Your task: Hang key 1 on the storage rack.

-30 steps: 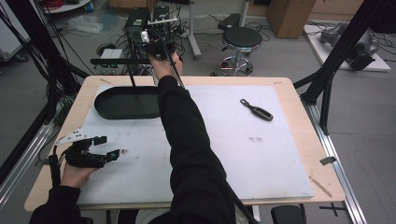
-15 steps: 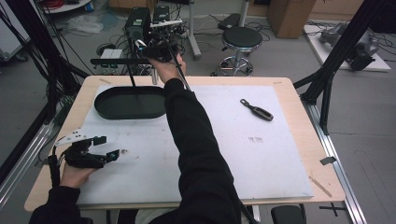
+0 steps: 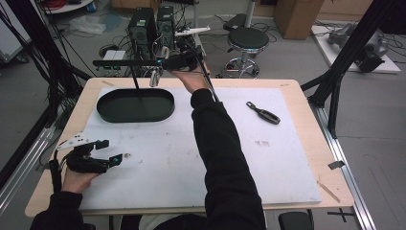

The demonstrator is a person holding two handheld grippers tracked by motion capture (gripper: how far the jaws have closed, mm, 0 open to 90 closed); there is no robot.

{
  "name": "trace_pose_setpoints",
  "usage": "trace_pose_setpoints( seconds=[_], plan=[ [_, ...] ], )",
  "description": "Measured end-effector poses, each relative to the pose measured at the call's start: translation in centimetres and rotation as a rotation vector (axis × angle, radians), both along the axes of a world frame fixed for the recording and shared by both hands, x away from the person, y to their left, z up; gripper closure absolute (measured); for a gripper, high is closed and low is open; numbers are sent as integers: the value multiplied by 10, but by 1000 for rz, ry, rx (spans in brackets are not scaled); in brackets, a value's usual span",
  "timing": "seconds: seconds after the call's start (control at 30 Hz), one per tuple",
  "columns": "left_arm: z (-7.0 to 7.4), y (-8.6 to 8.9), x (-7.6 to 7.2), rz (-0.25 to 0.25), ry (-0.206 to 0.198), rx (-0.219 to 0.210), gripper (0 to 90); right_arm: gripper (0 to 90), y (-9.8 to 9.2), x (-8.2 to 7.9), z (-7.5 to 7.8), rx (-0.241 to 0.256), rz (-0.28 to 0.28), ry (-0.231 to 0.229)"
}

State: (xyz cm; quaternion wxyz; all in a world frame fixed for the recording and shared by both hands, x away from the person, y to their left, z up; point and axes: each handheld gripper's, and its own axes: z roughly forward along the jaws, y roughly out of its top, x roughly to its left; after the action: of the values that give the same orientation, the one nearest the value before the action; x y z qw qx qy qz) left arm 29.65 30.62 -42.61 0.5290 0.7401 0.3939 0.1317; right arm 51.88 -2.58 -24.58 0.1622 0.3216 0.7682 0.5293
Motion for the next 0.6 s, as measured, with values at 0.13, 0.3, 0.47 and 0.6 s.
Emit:
trace_pose_setpoints(
  seconds=[0.13, 0.3, 0.47, 0.6],
  plan=[
    [0, -1, 1, 0, 0, 5, 59, 6, -17, -2, -9, -23, -3, -3],
    [0, -2, 1, 0, 0, 7, 59, 7, -38, -3, -18, -44, -8, -8],
    [-1, -2, 1, 1, 3, 8, 60, 7, -58, -4, -25, -49, -7, -5],
    [-1, -3, 1, 0, 5, 13, 59, 7, -69, -5, -32, -81, -8, -3]
  ],
)
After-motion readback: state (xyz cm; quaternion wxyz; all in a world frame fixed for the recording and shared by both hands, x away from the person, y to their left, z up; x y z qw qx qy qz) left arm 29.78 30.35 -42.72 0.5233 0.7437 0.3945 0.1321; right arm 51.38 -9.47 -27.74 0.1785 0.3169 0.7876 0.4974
